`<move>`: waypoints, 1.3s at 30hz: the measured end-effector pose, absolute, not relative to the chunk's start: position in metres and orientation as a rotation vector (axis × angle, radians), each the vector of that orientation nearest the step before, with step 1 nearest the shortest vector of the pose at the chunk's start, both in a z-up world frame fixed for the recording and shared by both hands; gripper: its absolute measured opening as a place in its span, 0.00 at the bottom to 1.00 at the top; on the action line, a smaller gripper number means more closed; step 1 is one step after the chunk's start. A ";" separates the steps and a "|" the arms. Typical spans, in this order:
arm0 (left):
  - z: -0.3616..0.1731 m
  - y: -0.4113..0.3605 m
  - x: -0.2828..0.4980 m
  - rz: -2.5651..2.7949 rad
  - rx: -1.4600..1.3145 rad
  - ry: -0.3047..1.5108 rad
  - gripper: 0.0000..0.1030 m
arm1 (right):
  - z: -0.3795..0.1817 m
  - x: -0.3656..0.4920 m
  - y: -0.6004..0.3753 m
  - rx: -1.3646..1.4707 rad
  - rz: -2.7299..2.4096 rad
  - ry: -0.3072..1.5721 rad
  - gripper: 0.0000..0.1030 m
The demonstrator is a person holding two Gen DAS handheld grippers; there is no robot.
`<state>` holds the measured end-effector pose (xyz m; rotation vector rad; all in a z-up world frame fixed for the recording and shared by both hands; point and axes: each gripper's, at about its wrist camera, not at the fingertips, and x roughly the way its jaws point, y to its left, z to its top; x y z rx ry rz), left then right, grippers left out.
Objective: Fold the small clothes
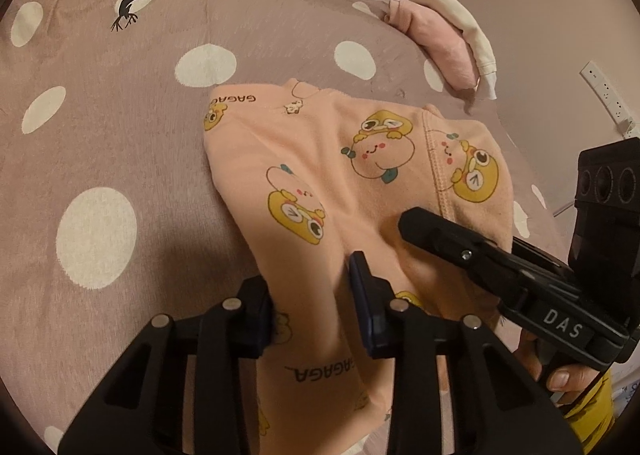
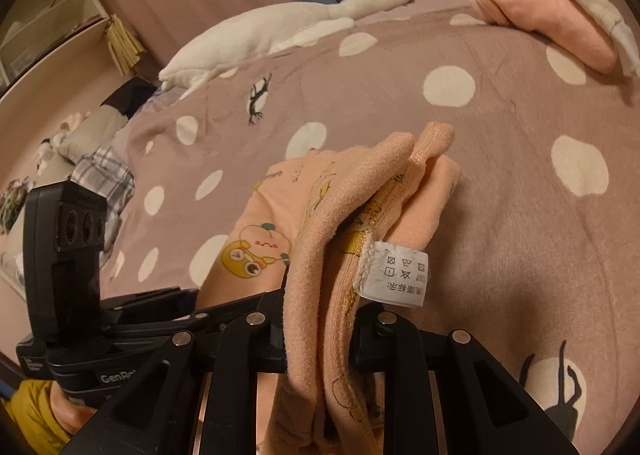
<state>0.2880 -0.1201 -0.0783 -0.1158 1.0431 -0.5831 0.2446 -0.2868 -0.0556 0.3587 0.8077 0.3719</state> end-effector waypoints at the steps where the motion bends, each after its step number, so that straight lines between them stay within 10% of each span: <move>1: -0.077 -0.119 0.285 -0.585 -0.115 1.040 0.31 | -0.054 0.242 -0.286 0.358 0.374 0.805 0.22; 39: -0.006 -0.026 0.163 -0.481 -0.143 0.917 0.31 | 0.015 0.152 -0.200 0.258 0.535 0.720 0.22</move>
